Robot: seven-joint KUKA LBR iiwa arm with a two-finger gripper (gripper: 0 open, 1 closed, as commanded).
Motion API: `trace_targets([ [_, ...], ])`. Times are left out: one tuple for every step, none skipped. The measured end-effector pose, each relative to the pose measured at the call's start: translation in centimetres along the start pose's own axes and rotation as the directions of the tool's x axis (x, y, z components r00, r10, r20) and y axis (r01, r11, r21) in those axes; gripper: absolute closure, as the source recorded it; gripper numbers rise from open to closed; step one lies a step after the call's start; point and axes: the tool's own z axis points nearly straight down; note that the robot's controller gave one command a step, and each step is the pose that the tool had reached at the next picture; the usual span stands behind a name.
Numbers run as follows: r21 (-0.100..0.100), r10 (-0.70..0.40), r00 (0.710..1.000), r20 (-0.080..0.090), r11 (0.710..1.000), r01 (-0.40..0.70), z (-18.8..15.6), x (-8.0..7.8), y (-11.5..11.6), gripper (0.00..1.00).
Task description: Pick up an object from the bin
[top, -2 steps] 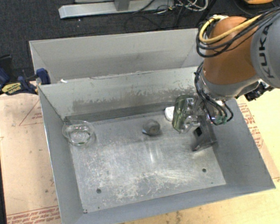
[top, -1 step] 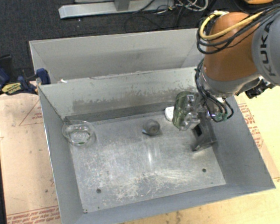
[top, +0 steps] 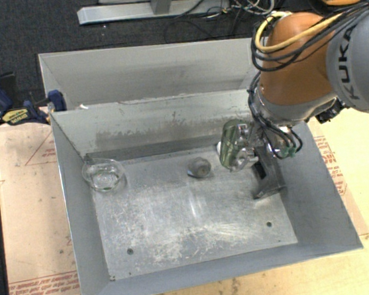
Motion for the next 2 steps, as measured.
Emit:
trace_targets([
  [-0.001, -0.099, 0.995, 0.004, 0.995, 0.099, 4.5, 0.1, 1.1, 1.0],
  [0.0, 0.147, 0.989, -0.007, 0.989, -0.147, 6.6, 1.6, 4.0, 1.0],
])
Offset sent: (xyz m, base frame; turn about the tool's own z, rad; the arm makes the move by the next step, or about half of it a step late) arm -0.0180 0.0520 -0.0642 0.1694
